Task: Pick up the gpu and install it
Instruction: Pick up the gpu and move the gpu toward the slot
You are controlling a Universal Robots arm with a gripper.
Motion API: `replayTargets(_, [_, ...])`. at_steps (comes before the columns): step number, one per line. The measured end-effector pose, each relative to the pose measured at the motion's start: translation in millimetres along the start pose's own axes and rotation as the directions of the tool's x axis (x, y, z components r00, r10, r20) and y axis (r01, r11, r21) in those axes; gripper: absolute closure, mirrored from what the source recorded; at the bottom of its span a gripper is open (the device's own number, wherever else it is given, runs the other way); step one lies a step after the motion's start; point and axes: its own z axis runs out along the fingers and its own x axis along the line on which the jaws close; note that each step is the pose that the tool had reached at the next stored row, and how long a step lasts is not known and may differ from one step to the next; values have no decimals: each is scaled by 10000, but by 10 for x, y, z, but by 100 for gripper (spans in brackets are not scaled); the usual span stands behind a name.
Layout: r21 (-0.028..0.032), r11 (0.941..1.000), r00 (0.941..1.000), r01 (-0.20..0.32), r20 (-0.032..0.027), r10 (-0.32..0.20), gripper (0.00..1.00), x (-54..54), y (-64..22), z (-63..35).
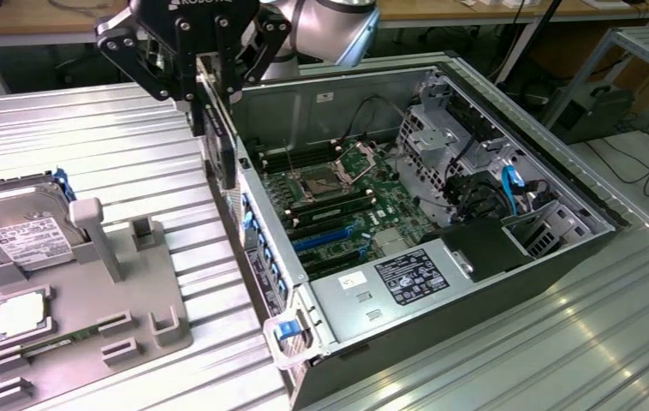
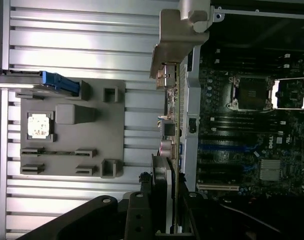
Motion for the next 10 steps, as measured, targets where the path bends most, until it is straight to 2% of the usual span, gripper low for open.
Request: replayTargets(10, [2, 10000, 10000, -65, 2, 65, 71, -296, -15, 7])
